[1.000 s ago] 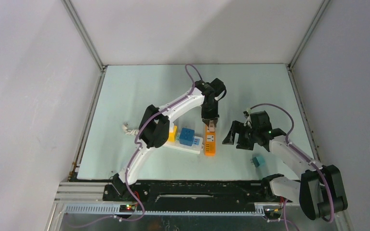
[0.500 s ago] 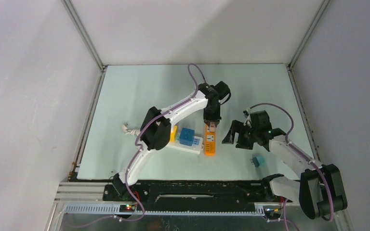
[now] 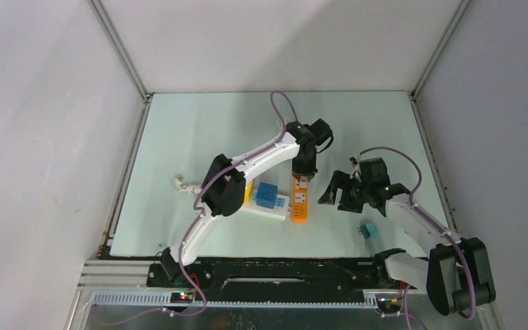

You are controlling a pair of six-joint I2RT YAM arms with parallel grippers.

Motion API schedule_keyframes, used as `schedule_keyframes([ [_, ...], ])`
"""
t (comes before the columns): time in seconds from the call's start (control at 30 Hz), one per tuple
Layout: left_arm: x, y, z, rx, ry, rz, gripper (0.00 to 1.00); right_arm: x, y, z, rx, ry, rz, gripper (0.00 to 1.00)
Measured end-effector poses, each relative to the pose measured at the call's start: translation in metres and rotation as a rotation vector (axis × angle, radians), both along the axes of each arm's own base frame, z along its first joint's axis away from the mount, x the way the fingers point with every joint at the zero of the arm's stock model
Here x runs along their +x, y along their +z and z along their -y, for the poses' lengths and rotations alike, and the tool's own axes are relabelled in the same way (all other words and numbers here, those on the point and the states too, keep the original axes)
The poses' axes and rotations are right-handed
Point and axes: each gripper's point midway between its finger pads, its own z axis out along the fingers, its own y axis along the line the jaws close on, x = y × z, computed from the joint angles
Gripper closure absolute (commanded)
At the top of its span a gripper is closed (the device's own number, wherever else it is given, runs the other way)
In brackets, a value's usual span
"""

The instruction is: Insert the plug

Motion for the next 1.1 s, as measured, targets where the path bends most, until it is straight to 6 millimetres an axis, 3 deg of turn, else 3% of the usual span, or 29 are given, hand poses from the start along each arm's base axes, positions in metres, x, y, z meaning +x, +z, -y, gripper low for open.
schedule_keyframes([
  [0.1, 0.000, -0.001, 0.000, 0.007, -0.003, 0.011, 0.97, 0.001, 0.001, 0.001, 0.001, -0.004, 0.004, 0.16],
  [0.23, 0.001, 0.001, 0.000, 0.008, -0.004, 0.031, 0.64, 0.001, 0.001, 0.002, 0.002, -0.009, 0.005, 0.16],
  [0.33, 0.002, 0.000, 0.000, 0.006, -0.011, 0.058, 0.32, 0.002, 0.003, 0.003, 0.004, -0.013, 0.013, 0.16],
  [0.4, 0.005, -0.008, 0.005, -0.001, -0.028, 0.080, 0.18, 0.003, 0.005, 0.003, 0.008, -0.015, 0.020, 0.16],
  [0.5, 0.012, 0.002, 0.017, -0.055, -0.057, 0.145, 0.01, 0.004, 0.008, 0.004, 0.011, -0.020, 0.028, 0.16],
  [0.57, 0.013, 0.000, 0.019, -0.072, -0.070, 0.177, 0.00, 0.003, 0.010, 0.005, 0.013, -0.024, 0.031, 0.16],
  [0.7, 0.012, 0.023, 0.019, -0.147, -0.094, 0.255, 0.00, 0.001, 0.015, 0.008, 0.014, -0.031, 0.043, 0.16],
  [0.77, 0.014, 0.043, 0.018, -0.192, -0.102, 0.311, 0.00, -0.001, 0.018, 0.009, 0.014, -0.035, 0.050, 0.15],
  [0.93, 0.019, 0.118, 0.004, -0.314, -0.103, 0.521, 0.00, -0.003, 0.019, 0.016, -0.011, -0.059, 0.054, 0.15],
  [1.1, 0.003, 0.181, -0.046, -0.411, -0.077, 0.760, 0.00, -0.007, 0.016, 0.029, -0.064, -0.103, 0.045, 0.14],
])
